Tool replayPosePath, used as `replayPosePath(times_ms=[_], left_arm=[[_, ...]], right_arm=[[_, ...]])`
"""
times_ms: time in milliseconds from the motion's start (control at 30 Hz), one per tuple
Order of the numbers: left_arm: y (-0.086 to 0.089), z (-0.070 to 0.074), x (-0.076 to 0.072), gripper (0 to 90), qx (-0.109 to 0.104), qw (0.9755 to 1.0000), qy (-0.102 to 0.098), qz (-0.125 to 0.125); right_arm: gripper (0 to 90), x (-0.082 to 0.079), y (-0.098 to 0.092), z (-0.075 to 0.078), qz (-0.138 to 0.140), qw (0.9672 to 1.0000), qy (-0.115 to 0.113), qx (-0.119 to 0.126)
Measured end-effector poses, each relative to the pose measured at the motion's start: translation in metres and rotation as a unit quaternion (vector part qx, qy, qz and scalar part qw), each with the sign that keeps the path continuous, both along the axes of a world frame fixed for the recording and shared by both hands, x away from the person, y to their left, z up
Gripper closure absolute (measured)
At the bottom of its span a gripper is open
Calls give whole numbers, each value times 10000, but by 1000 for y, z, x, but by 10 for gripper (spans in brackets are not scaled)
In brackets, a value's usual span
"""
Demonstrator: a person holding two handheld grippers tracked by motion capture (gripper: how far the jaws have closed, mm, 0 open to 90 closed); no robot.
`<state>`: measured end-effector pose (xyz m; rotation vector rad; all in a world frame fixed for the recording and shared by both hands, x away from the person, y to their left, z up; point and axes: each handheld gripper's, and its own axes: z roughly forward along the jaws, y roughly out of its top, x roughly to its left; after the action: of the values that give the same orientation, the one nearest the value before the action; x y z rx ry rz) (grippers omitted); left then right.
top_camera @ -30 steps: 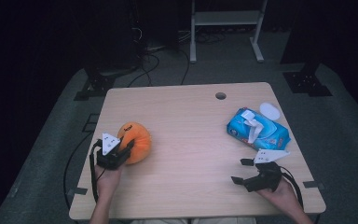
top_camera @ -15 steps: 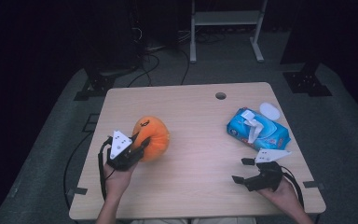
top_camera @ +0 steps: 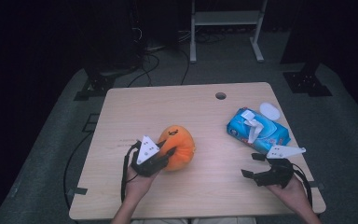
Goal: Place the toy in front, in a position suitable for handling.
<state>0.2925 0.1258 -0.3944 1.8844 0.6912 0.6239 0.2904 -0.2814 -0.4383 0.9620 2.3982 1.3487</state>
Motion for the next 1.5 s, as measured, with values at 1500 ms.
replayPosePath(times_ms=[1500], left_arm=[[-35, -39, -6, 315, 104, 9949, 563, -831]], right_arm=[[283, 73, -30, 27, -1308, 9877, -822, -255]])
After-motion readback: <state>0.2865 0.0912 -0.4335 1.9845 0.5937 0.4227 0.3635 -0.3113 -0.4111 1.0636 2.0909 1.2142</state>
